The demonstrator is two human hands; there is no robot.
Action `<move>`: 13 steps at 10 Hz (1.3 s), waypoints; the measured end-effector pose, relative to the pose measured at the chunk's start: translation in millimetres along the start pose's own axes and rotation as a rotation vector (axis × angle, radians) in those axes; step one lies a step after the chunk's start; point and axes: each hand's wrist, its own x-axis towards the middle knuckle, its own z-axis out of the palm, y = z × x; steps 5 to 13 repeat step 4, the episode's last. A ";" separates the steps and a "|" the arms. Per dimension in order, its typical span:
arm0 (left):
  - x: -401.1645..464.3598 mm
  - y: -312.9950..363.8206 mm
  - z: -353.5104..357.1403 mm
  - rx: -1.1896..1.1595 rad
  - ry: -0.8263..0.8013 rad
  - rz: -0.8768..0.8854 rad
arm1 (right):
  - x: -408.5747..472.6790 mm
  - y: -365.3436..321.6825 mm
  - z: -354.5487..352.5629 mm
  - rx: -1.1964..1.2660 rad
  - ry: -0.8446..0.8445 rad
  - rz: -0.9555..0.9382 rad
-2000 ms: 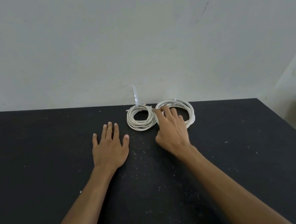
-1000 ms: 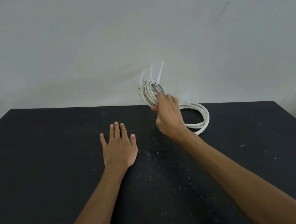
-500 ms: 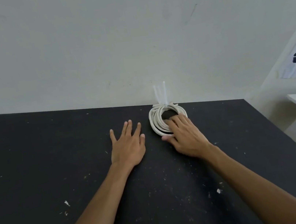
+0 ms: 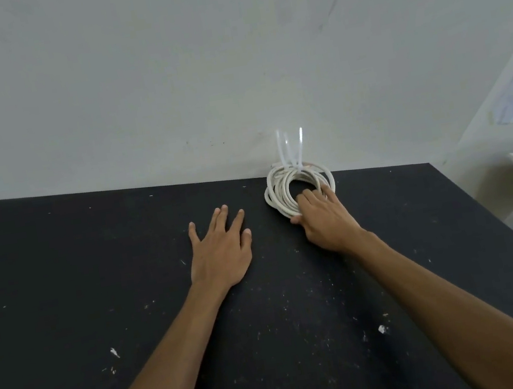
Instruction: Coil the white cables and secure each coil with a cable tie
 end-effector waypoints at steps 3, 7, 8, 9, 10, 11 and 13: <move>-11.4 -6.6 -13.7 -0.095 -0.026 0.011 | -26.7 -15.5 -11.1 0.075 0.143 0.086; -18.1 -1.3 -32.6 -0.143 -0.047 -0.001 | -35.1 -17.3 -19.0 0.211 0.204 0.109; -18.1 -1.3 -32.6 -0.143 -0.047 -0.001 | -35.1 -17.3 -19.0 0.211 0.204 0.109; -18.1 -1.3 -32.6 -0.143 -0.047 -0.001 | -35.1 -17.3 -19.0 0.211 0.204 0.109; -18.1 -1.3 -32.6 -0.143 -0.047 -0.001 | -35.1 -17.3 -19.0 0.211 0.204 0.109; -18.1 -1.3 -32.6 -0.143 -0.047 -0.001 | -35.1 -17.3 -19.0 0.211 0.204 0.109; -18.1 -1.3 -32.6 -0.143 -0.047 -0.001 | -35.1 -17.3 -19.0 0.211 0.204 0.109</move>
